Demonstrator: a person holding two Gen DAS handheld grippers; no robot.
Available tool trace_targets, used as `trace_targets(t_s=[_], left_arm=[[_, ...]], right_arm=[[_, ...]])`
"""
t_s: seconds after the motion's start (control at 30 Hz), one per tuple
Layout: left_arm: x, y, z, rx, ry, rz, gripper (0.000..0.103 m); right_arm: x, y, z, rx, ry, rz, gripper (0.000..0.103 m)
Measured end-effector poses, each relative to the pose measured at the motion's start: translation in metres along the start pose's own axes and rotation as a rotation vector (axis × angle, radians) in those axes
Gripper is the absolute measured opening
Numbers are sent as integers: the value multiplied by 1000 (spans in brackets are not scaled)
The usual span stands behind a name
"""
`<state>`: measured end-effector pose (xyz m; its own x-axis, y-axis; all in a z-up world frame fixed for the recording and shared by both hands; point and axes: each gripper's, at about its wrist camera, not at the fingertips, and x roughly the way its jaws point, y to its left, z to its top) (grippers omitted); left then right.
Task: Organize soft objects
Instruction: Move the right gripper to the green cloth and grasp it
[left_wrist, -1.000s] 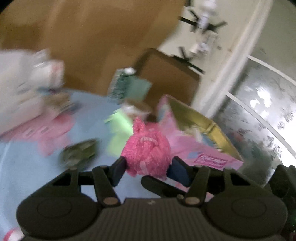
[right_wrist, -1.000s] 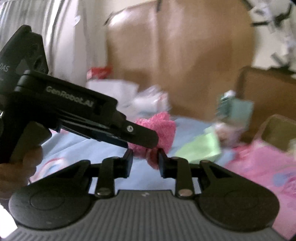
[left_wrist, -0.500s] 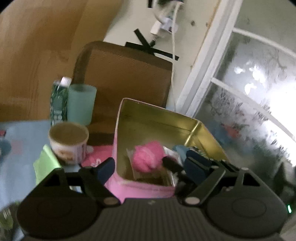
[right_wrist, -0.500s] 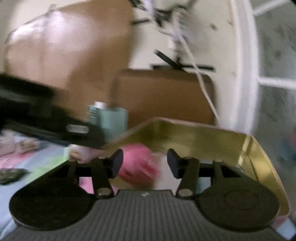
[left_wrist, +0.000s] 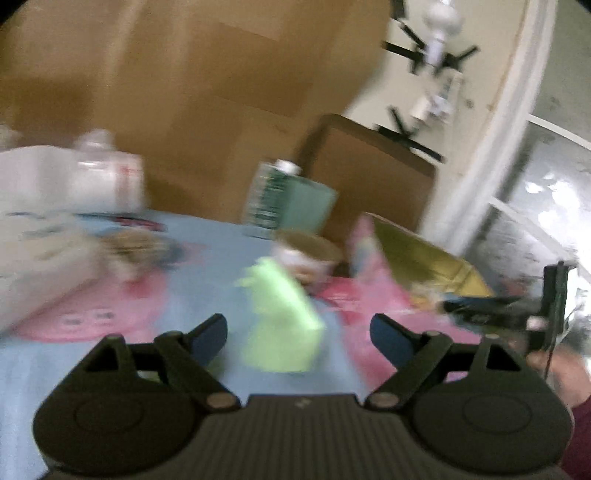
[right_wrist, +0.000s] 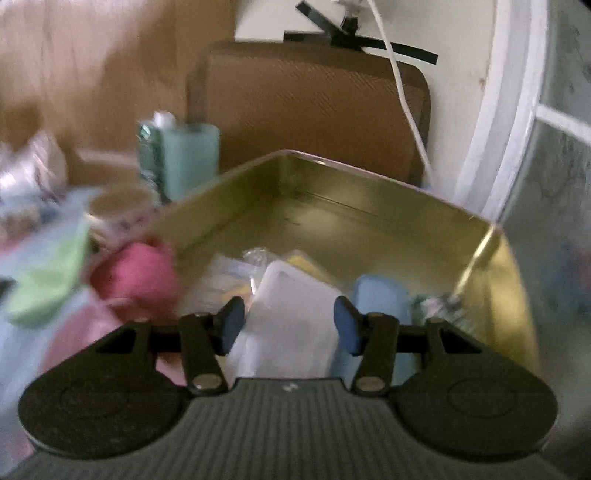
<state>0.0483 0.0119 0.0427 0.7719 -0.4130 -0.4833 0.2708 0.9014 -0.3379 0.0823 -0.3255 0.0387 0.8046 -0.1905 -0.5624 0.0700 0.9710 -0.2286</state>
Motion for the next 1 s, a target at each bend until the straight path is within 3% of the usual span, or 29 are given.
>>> trace_targets(t_s=[0.07,0.1,0.23,0.33,0.4,0.5,0.57,0.67,0.73,0.8,0.83,0.87,0.9,1.0], left_arm=[[-14,23,-5,-24,-17,55,88],[-21,36,-8,-43,-22,73,88],[-40,81,-22,-121,-40,148,88],[-40,107,-30,-202,-32,168,88],[-38,115,-35,-242,-34,154,88],[-33,115,-40,-259,-38,146,88],[-35,110,-42,-250,-46,115,88],[-32,105,-46,-235,-31,88,88],[-31,104,-46,-227,-34,75,88],[-31,107,-47,-239,-35,70,88],[-31,109,-47,-251,-32,62,88],[-31,111,-48,-259,-34,55,88],[-32,112,-48,-267,-37,48,88],[-32,114,-48,-276,-40,38,88]], right_arm=[[-2,3,4,-64,-58,-174,55],[-11,2,7,-24,-95,-148,55],[-58,21,11,163,-212,204,56],[-76,75,7,137,-229,416,56],[-74,118,3,73,-201,495,57],[-55,178,-7,-30,-140,492,65],[-38,202,-15,-69,-104,445,69],[-13,214,-17,-102,-61,397,73],[-8,209,-11,-59,-40,408,73],[-5,204,-8,-25,-20,459,60],[-7,204,-10,-38,-29,455,44],[-14,207,-10,-55,-32,461,16],[-19,208,-12,-64,-29,463,6],[-38,212,-24,-85,-51,492,2]])
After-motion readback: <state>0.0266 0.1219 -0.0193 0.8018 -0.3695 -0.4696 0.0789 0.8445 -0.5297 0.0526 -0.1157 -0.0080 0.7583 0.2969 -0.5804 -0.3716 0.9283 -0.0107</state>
